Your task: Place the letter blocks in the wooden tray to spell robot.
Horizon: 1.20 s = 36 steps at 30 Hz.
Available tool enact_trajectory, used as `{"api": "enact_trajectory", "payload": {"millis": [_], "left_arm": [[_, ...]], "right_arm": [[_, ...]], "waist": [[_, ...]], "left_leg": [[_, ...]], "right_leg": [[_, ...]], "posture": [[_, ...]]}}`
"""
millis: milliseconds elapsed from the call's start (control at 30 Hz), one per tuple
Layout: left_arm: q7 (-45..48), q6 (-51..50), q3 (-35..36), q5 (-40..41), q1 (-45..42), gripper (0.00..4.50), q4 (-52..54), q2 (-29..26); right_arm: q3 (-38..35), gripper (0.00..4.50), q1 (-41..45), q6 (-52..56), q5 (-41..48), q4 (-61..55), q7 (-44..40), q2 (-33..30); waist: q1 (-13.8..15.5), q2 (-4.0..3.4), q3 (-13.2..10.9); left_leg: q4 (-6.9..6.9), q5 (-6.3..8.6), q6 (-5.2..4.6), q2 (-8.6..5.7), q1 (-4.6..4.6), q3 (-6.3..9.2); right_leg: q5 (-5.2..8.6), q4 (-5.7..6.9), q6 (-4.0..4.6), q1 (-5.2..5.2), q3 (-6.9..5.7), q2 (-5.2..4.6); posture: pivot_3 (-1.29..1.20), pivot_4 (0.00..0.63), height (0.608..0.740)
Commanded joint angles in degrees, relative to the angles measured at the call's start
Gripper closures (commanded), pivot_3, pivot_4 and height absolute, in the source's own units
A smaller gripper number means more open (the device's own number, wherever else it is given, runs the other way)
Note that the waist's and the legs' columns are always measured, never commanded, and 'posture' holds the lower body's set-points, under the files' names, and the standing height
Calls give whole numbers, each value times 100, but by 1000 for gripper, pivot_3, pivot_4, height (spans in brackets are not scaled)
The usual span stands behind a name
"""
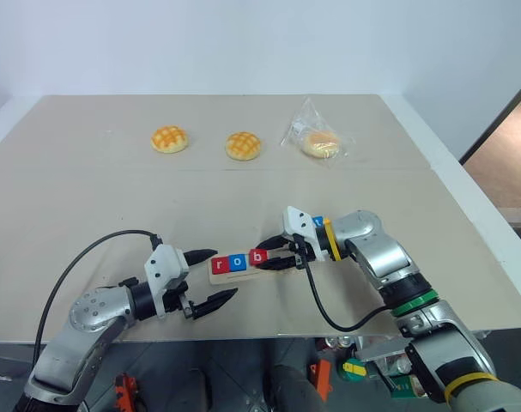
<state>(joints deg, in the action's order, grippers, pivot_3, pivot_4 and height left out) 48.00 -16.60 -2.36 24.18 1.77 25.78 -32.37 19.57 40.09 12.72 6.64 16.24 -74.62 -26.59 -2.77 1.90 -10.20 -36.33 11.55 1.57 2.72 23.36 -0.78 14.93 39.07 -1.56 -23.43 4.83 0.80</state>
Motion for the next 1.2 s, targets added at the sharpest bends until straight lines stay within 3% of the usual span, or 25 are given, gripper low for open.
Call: {"api": "enact_trajectory", "payload": {"millis": [33,100,333,367,567,700,800,1033,1200], "left_arm": [[17,26,22,24,-93,0,94,-37],[19,23,24,26,-93,0,88,-38],[21,49,57,49,-59,0,87,-28],[21,53,67,55,-60,0,86,-27],[145,-32,105,204,-160,0,144,-99],[315,-181,76,328,-330,0,142,-217],[368,-225,24,341,-521,0,149,-261],[179,-103,13,290,-771,0,-10,-18],[250,-8,-120,230,-823,0,-27,82]], "right_arm": [[-188,1078,-17,-103,148,-308,-144,-184],[-191,339,8,-130,149,-268,-146,-216],[-318,339,101,12,268,-254,-67,-197],[-352,159,107,31,294,-262,-57,-211],[-1338,59,46,700,898,-550,632,-275],[-1969,59,-320,1089,1037,-1230,1595,-264],[-2451,59,-792,1505,873,-2090,2861,-67],[-2739,59,-2056,2286,201,-3878,5152,630],[-2917,59,-2613,2299,-242,-4030,6179,1093]], "waist": [[0,0,0],[0,0,0],[0,0,0],[0,0,0],[1,1,-1],[2,1,-1],[3,1,0],[-12,0,-1],[0,1,0]], "left_leg": [[0,0,0,0,0,0],[0,0,0,0,0,0],[0,0,0,0,0,0],[0,0,0,0,0,0],[0,0,0,-1,1,0],[1,0,0,-3,4,5],[5,1,2,-4,5,7],[7,11,18,-5,8,2],[6,11,19,-4,8,5]], "right_leg": [[0,0,0,0,0,0],[0,0,0,0,0,0],[0,0,0,0,0,0],[0,0,0,0,0,0],[0,0,0,0,0,-1],[2,0,-3,0,-1,-1],[6,0,-3,-2,-1,-1],[16,-1,-9,-8,8,-2],[16,0,-10,-7,6,-1]], "posture": [[0,150,740],[0,150,740],[0,150,740],[0,150,740],[0,150,740],[0,150,740],[0,150,740],[0,150,740],[0,150,740]]}}
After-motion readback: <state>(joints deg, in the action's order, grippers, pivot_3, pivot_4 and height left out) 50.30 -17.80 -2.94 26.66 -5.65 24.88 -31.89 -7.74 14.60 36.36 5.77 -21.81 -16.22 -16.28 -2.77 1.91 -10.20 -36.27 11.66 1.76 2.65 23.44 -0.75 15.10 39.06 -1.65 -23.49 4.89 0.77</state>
